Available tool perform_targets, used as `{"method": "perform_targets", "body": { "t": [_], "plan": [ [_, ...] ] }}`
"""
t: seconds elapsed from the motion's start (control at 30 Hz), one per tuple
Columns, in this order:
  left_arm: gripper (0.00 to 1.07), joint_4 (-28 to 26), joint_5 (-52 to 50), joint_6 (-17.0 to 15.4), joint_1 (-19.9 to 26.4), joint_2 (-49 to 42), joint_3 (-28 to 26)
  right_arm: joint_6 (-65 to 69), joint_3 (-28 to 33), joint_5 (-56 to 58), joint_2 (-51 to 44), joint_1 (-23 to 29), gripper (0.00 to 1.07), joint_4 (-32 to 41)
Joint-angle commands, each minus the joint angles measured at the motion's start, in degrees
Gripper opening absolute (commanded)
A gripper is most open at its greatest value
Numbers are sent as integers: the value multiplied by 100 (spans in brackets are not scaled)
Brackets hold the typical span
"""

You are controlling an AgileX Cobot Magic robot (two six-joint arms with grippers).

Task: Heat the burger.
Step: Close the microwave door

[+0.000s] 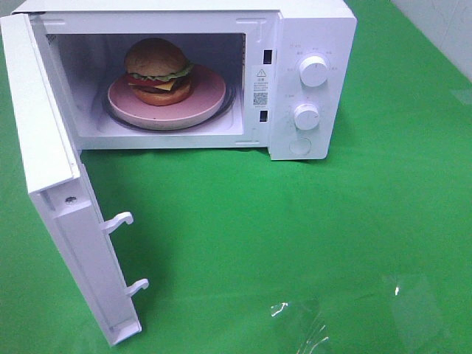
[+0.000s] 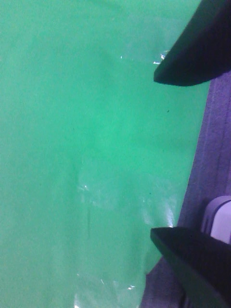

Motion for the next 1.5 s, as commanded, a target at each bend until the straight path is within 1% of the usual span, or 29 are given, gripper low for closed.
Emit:
{"method": "perform_targets", "body": {
  "t": [0.03, 0.07, 0.1, 0.13, 0.17, 0.2, 0.23, 0.27, 0.37, 0.43, 0.47, 0.5, 1.5],
  "plan": [
    [91, 17, -52, 0, -17, -103, 6, -29, 69, 63, -945, -533, 76, 218],
    [91, 17, -52, 0, -17, -103, 6, -29, 69, 63, -945, -533, 76, 218],
    [91, 17, -52, 0, -17, -103, 6, -103, 74, 80, -1358, -722, 76, 344],
    [91, 17, -52, 0, -17, -103, 6, -103, 74, 80, -1358, -722, 76, 344],
    [91, 17, -52, 0, -17, -103, 6, -109, 92, 97, -1587, -814, 76, 401],
    [91, 17, -52, 0, -17, -103, 6, -183, 103, 97, -2040, -968, 76, 453],
    [91, 17, -52, 0, -17, -103, 6, -183, 103, 97, -2040, -968, 76, 453],
    [91, 17, -52, 0, -17, -103, 6, -229, 103, 92, -2418, -1054, 76, 470],
    [91, 17, -52, 0, -17, -103, 6, -235, 103, 92, -2595, -1066, 76, 470],
    [91, 17, -52, 0, -17, -103, 6, -367, 109, 92, -3146, -1255, 76, 556],
    [91, 17, -52, 0, -17, -103, 6, -367, 109, 92, -3146, -1255, 76, 556],
    [91, 17, -52, 0, -17, -103, 6, -447, 109, 92, -3375, -1335, 76, 607],
    [91, 17, -52, 0, -17, -103, 6, -435, 109, 92, -3466, -1381, 76, 613]
  ]
}}
